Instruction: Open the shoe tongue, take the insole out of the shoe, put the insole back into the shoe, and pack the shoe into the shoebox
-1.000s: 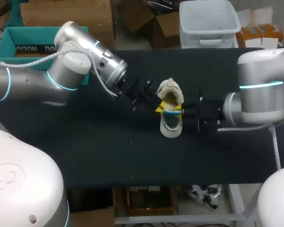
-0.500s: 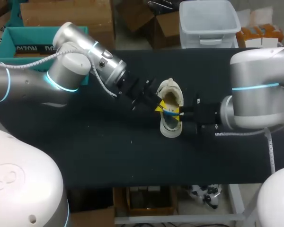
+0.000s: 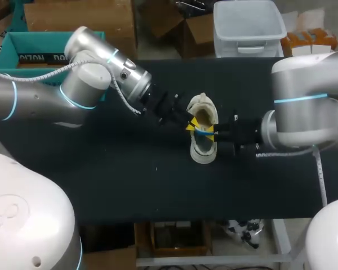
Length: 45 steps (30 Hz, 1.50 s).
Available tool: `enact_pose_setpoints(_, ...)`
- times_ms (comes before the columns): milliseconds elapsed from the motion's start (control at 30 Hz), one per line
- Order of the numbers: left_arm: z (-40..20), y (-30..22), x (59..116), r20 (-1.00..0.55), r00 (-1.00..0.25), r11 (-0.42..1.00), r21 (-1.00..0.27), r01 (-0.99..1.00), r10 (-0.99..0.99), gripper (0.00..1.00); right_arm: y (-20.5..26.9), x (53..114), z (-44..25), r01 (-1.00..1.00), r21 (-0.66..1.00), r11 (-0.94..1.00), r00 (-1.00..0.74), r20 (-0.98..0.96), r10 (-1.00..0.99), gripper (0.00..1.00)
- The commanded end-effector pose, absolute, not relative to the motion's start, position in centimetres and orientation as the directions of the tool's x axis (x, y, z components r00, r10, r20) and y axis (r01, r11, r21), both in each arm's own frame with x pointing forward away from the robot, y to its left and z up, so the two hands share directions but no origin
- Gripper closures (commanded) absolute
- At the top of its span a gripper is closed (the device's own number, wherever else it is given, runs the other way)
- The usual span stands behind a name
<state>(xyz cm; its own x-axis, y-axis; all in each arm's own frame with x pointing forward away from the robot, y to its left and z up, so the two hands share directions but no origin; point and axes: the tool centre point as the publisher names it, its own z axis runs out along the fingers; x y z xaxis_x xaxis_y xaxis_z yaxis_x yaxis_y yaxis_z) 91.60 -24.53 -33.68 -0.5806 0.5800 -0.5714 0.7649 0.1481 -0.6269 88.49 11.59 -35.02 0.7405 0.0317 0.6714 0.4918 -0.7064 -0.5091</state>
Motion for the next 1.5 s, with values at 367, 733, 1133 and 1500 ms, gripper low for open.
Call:
enact_pose_setpoints(367, -33.6, -25.0, 90.7, -0.575, -0.563, 0.114, -0.633, 0.766, 0.594, 1.00, 11.5, 89.1, -35.6, 0.484, -0.513, -0.709, 0.747, 0.664, 0.030, 1.00)
enact_pose_setpoints(733, -33.9, -25.4, 90.8, -0.573, -0.563, 0.119, -0.630, 0.768, 0.596, 1.00, 12.1, 87.1, -34.5, 0.456, -0.490, -0.743, 0.750, 0.661, 0.024, 0.65)
enact_pose_setpoints(1133, -34.0, -25.1, 91.0, -0.565, -0.580, 0.135, -0.638, 0.758, 0.586, 1.00, 11.9, 86.9, -34.7, 0.455, -0.478, -0.752, 0.746, 0.665, 0.029, 1.00)
enact_pose_setpoints(1500, -31.0, -23.1, 90.1, -0.530, -0.605, 0.142, -0.672, 0.727, 0.594, 0.00, 11.5, 87.7, -36.0, 0.451, -0.438, -0.778, 0.748, 0.661, 0.062, 1.00)
